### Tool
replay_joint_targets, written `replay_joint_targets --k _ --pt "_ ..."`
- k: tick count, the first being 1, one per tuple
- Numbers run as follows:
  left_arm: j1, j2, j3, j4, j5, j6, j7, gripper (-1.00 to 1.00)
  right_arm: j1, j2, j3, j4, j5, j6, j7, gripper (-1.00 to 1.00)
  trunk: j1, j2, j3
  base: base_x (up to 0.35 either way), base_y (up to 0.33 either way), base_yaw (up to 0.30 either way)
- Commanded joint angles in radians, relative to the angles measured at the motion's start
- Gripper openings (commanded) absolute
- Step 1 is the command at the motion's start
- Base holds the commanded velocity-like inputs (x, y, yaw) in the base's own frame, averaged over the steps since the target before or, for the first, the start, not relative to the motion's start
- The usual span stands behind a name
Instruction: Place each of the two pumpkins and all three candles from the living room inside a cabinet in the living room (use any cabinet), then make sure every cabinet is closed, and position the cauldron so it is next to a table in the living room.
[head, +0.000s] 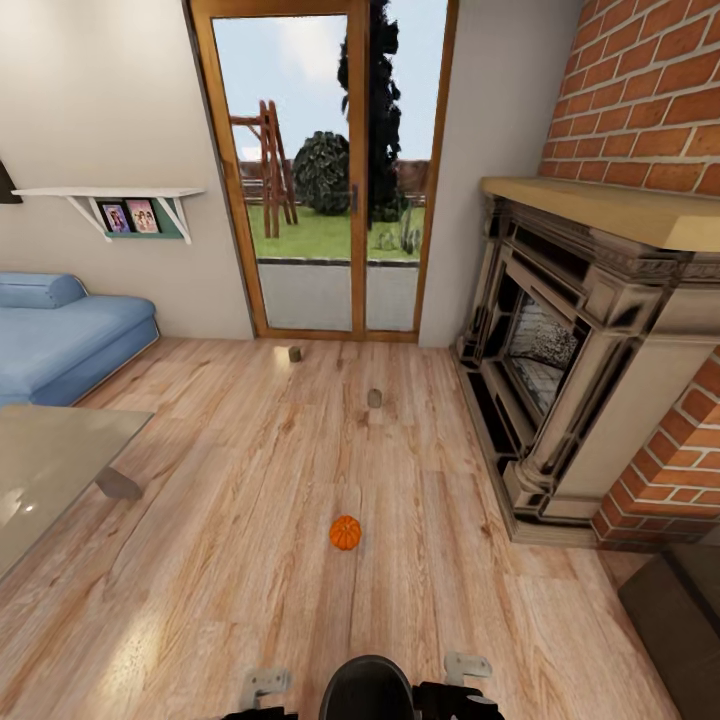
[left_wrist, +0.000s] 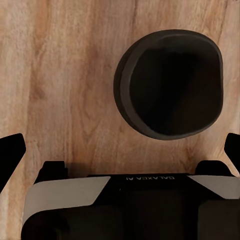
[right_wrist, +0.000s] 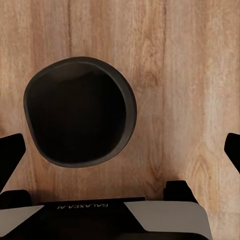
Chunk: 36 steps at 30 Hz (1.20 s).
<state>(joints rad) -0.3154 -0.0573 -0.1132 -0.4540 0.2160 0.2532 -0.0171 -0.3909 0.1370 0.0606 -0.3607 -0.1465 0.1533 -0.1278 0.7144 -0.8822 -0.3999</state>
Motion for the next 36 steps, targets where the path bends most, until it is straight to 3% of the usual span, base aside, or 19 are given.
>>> replay_joint_targets --k 1,5,13,20,28,36 --pt "-0.001 0.0 -0.004 0.0 0.011 0.003 0.002 1.0 0.0 0.0 0.007 -0.002 -0.01 0.005 -0.007 1.0 0.0 -0.001 -0.001 0.0 0.0 0.0" --pt "-0.013 -0.009 -0.005 0.006 0.014 -0.001 0.004 1.0 -0.001 0.0 0.008 0.001 -0.01 0.0 -0.007 1.0 0.0 -0.001 -0.001 0.0 0.0 0.0" --pt "-0.091 -0.058 -0.002 0.075 0.014 -0.004 0.014 1.0 -0.001 0.001 0.011 0.002 -0.004 -0.002 -0.007 1.0 0.0 -0.001 -0.001 0.0 0.0 0.0" --pt "-0.095 -0.062 0.003 0.096 0.013 -0.015 0.015 1.0 -0.001 0.001 0.012 0.024 -0.001 -0.028 -0.007 1.0 0.0 -0.001 -0.001 0.0 0.0 0.0" --pt "-0.091 -0.061 0.004 0.101 0.012 -0.106 0.016 1.0 -0.001 0.0 0.013 0.031 -0.001 -0.038 -0.005 1.0 0.0 -0.001 -0.001 0.0 0.0 0.0" --pt "-0.091 -0.059 0.006 0.101 0.014 -0.119 0.016 1.0 -0.001 0.0 0.013 0.031 -0.001 -0.04 -0.002 1.0 0.0 -0.001 -0.001 0.0 0.0 0.0"
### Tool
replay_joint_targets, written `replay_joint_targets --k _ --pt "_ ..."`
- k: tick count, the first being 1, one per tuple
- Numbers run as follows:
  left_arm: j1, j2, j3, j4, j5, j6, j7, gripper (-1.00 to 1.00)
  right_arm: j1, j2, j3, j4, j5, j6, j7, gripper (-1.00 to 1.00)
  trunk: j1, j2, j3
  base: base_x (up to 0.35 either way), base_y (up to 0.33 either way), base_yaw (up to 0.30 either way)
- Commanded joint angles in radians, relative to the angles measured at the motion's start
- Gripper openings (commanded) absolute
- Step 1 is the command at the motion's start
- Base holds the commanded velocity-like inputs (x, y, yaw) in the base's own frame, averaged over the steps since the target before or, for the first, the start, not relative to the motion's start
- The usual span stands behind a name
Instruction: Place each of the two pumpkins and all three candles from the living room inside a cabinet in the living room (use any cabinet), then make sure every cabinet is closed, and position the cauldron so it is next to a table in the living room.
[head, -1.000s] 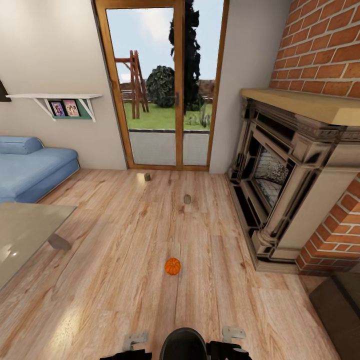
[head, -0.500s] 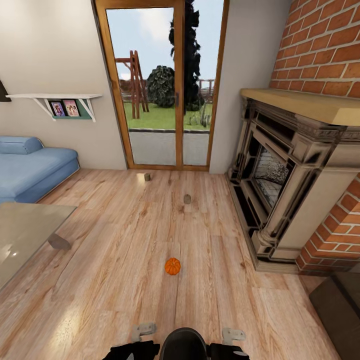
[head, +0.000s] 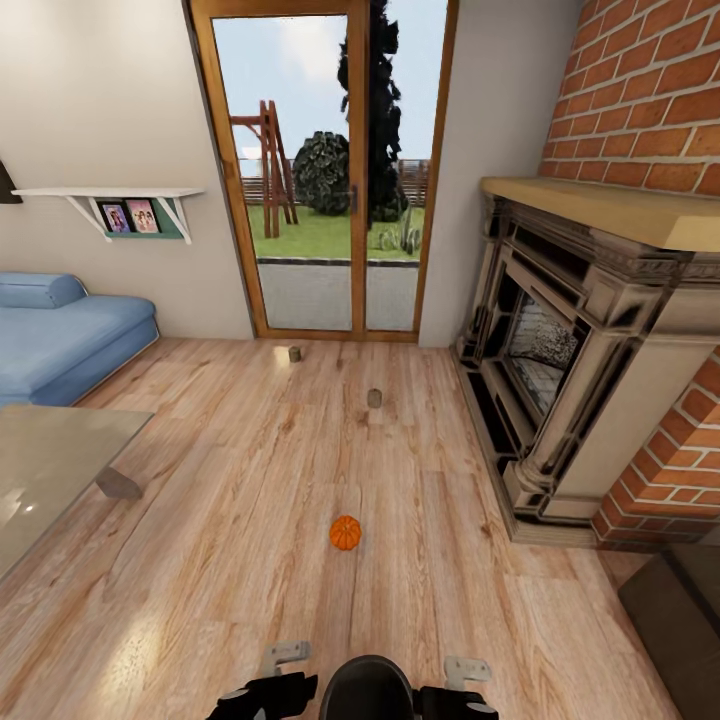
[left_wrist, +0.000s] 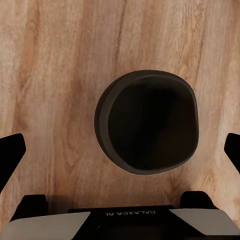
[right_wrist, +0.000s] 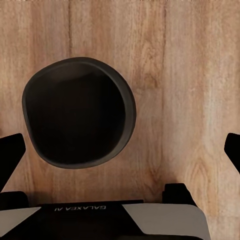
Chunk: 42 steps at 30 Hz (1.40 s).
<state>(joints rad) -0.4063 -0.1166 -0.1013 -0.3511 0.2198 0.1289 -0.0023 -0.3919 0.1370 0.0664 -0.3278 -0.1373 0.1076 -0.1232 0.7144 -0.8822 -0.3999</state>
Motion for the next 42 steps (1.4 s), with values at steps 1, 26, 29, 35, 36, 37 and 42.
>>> replay_joint_targets --k 1,26,29,35,36,37,42 --pt "0.0 0.001 -0.005 -0.002 0.01 0.005 0.001 1.0 0.0 0.0 0.007 -0.002 -0.01 0.005 -0.006 1.0 0.0 -0.001 -0.001 0.0 0.0 0.0" --pt "0.001 -0.002 -0.012 0.006 0.006 -0.028 0.0 1.0 0.001 -0.002 0.007 -0.003 -0.01 -0.025 0.002 1.0 0.096 -0.176 -0.079 0.0 0.0 0.0" --pt "0.001 -0.003 -0.016 0.02 0.002 -0.028 0.0 1.0 0.001 -0.002 0.007 -0.003 -0.01 -0.025 0.002 1.0 0.107 -0.197 -0.089 0.0 0.0 0.0" --pt "0.001 -0.004 -0.063 0.025 -0.005 -0.022 0.005 1.0 0.001 -0.002 0.007 -0.003 -0.01 -0.025 0.003 1.0 0.13 -0.239 -0.108 0.0 0.0 0.0" --pt "0.001 -0.004 -0.078 0.026 -0.005 -0.02 0.008 1.0 0.001 -0.002 0.008 -0.003 -0.01 -0.025 0.003 1.0 0.134 -0.246 -0.111 0.0 0.0 0.0" --pt "0.001 -0.004 -0.098 0.026 -0.005 -0.018 0.011 1.0 0.001 -0.002 0.008 -0.003 -0.01 -0.025 0.003 1.0 0.138 -0.253 -0.114 0.0 0.0 0.0" --pt "0.001 -0.003 -0.119 0.026 -0.002 -0.017 0.014 1.0 0.001 -0.002 0.009 -0.003 -0.01 -0.041 0.005 1.0 0.157 -0.288 -0.13 0.0 0.0 0.0"
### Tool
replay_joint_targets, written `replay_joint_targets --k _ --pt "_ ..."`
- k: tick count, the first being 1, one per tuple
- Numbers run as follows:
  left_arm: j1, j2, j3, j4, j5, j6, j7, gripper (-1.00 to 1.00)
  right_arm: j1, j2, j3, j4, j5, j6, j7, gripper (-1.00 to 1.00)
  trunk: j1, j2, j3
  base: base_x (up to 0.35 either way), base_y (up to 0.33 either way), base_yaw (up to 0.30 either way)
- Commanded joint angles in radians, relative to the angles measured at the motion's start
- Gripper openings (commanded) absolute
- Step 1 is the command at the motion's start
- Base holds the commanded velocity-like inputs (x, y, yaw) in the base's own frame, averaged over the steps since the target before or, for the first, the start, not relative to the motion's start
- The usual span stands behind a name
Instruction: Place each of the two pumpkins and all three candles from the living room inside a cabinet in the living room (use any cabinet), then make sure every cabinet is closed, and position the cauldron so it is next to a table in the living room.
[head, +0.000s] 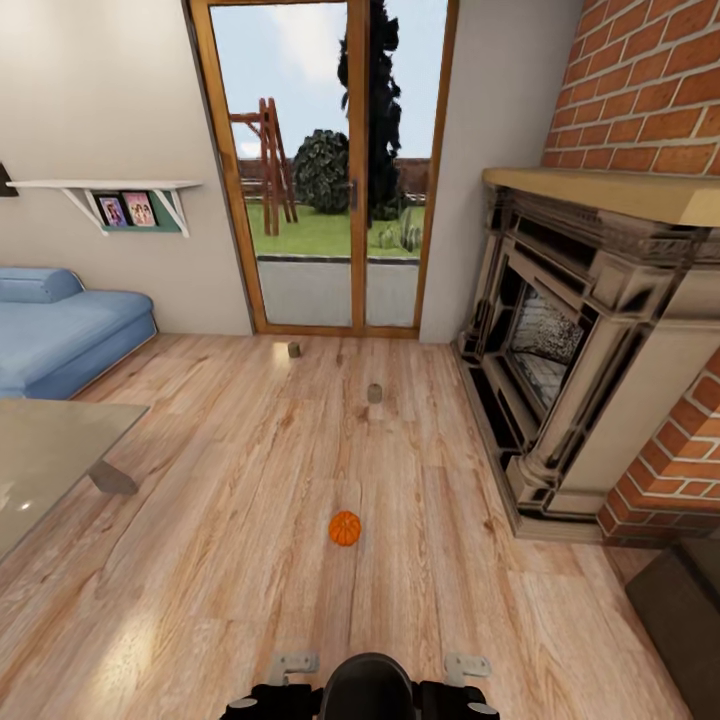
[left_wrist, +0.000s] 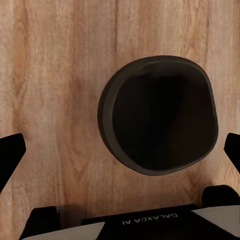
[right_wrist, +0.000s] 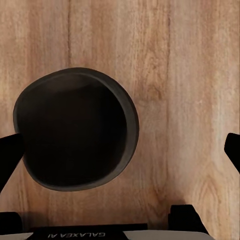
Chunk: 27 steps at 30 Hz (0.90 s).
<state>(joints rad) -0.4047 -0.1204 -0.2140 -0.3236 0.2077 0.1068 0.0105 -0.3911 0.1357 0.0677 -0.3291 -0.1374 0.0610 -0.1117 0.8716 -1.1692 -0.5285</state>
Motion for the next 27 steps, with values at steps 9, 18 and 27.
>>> replay_joint_targets --k 9,18,27 --pt "0.0 0.001 -0.008 -0.002 0.01 0.002 0.0 1.0 0.0 -0.001 0.059 -0.002 -0.009 0.002 0.007 1.0 0.035 -0.064 -0.029 0.0 0.0 0.0" --pt "0.0 0.001 -0.008 -0.002 0.01 -0.002 0.0 1.0 0.0 -0.001 0.077 -0.001 -0.01 -0.001 0.009 1.0 0.069 -0.127 -0.057 0.0 0.0 0.0" --pt "0.0 0.001 -0.008 -0.002 0.01 -0.004 0.0 1.0 0.0 -0.001 0.078 -0.001 -0.011 -0.009 0.009 1.0 0.104 -0.19 -0.086 0.0 0.0 0.0"
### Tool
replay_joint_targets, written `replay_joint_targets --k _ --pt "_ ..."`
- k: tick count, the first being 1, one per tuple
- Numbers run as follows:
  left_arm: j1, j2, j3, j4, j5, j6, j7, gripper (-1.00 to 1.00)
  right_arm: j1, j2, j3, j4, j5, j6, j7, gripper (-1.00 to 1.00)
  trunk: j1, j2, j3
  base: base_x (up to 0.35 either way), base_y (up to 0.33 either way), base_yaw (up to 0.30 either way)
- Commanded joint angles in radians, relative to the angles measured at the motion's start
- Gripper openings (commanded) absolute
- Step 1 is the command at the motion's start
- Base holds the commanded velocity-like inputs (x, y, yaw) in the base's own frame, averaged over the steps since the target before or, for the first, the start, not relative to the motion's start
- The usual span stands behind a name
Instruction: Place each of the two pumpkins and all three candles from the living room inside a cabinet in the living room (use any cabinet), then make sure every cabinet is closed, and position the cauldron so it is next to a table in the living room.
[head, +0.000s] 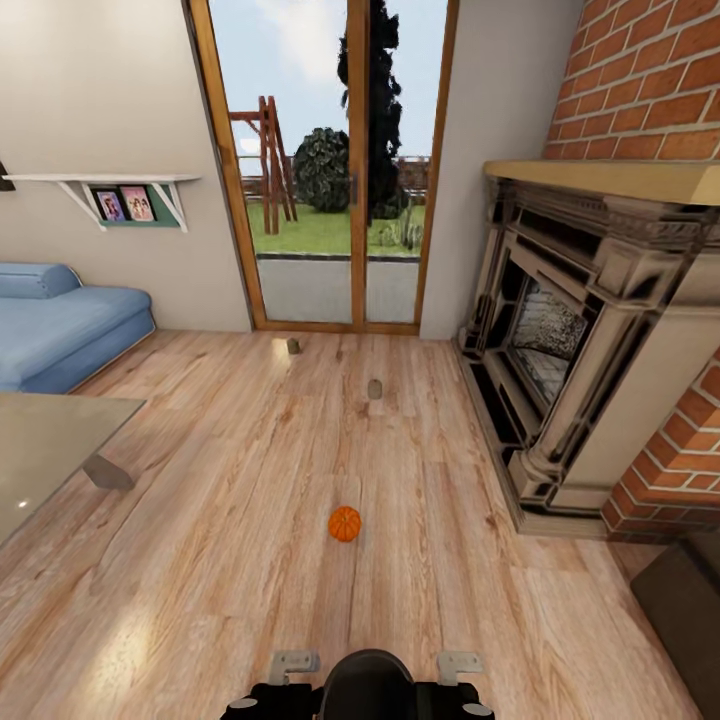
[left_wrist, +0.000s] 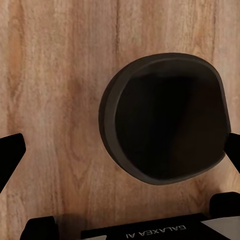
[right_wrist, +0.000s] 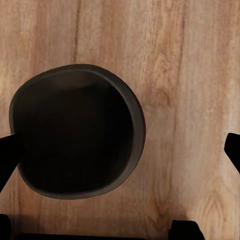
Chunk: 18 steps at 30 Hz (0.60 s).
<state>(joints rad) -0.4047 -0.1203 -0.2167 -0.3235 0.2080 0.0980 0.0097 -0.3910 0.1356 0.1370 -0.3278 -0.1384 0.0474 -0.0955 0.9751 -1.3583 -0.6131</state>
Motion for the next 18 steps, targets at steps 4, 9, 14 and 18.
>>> replay_joint_targets --k 4,9,14,18 --pt "0.0 0.001 -0.006 -0.002 0.01 0.005 0.001 1.0 0.0 -0.001 0.009 -0.002 -0.01 0.005 -0.007 1.0 0.015 -0.029 -0.013 0.0 0.0 0.0" --pt "0.0 0.001 -0.006 -0.002 0.008 0.005 0.001 1.0 0.0 -0.001 0.008 -0.002 -0.012 0.005 -0.008 1.0 0.035 -0.064 -0.029 0.0 0.0 0.0" --pt "0.0 0.001 -0.006 -0.002 0.009 0.005 0.0 1.0 0.0 -0.001 0.008 -0.002 -0.013 0.005 -0.008 1.0 0.054 -0.099 -0.045 0.0 0.0 0.0" --pt "0.0 0.0 -0.006 -0.002 0.009 0.005 0.0 1.0 0.0 -0.001 0.008 -0.002 -0.013 0.005 -0.008 1.0 0.069 -0.127 -0.057 0.0 0.0 0.0"
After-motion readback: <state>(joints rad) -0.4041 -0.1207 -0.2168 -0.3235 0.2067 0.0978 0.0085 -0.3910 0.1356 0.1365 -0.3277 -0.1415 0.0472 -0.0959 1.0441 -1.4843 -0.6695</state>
